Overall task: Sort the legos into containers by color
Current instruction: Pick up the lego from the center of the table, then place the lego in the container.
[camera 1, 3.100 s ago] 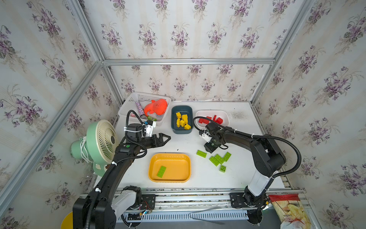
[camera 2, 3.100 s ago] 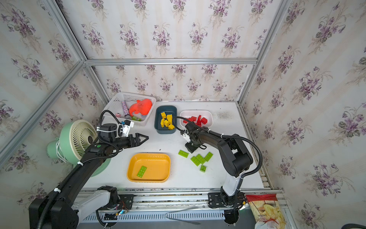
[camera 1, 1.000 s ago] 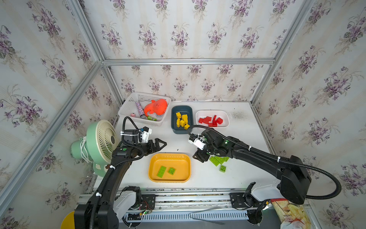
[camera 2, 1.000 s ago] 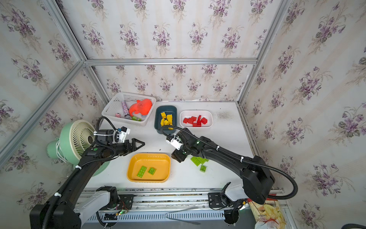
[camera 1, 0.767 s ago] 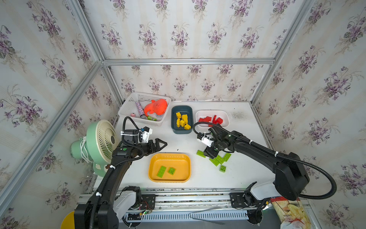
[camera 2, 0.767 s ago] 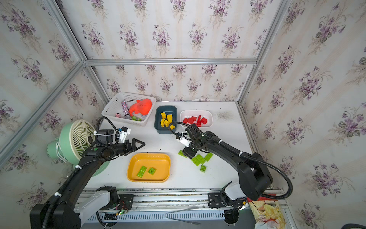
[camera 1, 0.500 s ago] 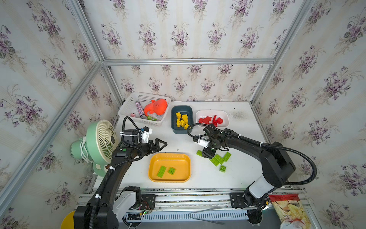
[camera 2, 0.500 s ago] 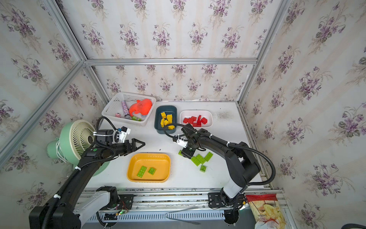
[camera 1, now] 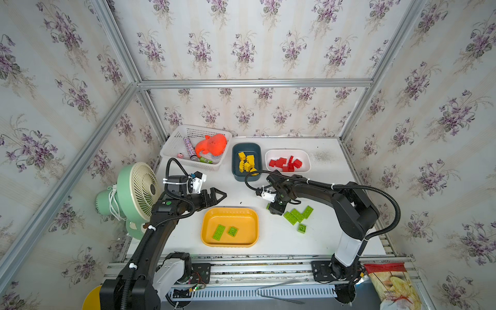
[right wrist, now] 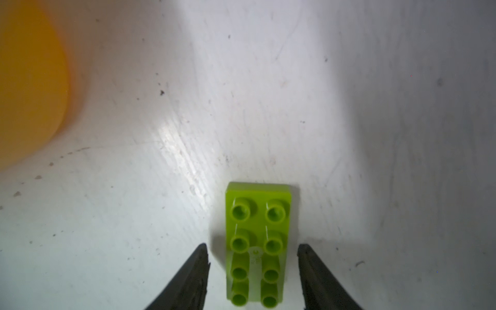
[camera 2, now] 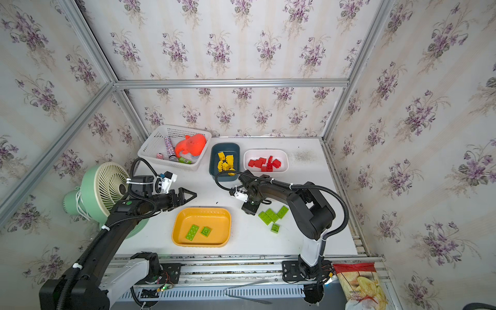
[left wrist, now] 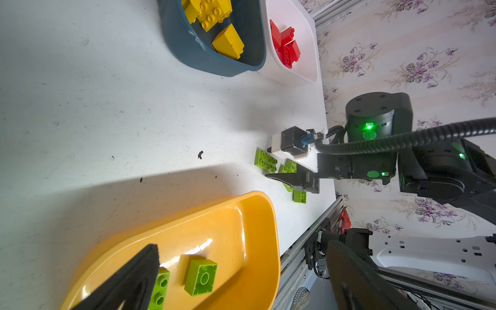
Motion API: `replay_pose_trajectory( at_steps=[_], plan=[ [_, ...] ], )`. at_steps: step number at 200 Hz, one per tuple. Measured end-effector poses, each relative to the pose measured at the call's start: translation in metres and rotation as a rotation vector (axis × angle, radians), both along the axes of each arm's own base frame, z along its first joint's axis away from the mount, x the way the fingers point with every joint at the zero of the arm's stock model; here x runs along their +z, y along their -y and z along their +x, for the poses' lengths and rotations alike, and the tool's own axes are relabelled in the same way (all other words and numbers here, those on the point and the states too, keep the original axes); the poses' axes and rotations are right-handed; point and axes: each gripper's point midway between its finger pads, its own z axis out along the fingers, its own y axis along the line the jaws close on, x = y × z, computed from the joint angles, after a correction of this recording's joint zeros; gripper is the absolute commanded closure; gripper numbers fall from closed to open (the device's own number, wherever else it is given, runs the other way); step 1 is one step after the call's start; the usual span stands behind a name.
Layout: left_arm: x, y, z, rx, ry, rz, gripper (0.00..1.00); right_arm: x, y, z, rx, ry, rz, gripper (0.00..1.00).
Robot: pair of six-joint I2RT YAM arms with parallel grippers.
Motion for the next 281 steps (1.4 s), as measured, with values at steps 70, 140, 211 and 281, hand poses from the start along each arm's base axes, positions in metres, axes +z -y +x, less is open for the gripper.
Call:
replay_pose_trajectory(
  at_steps=[70,140,211,281],
  plan=[
    [-0.001,0.000,0.000,-0.001,-0.006,0.000,0.01,-0.002,-0.006,0.007,0.000,0.054,-0.005,0.74],
    [0.002,0.000,0.002,-0.003,-0.006,0.002,0.01,0.068,-0.027,0.002,-0.030,0.104,0.142,0.74],
    [-0.003,-0.006,-0.003,0.017,-0.037,0.035,0.01,0.106,-0.142,-0.081,0.157,-0.023,0.433,0.71],
    [-0.007,-0.012,0.000,0.049,-0.039,0.064,0.01,0.084,-0.178,-0.074,0.180,0.010,0.392,0.39]
  ],
)
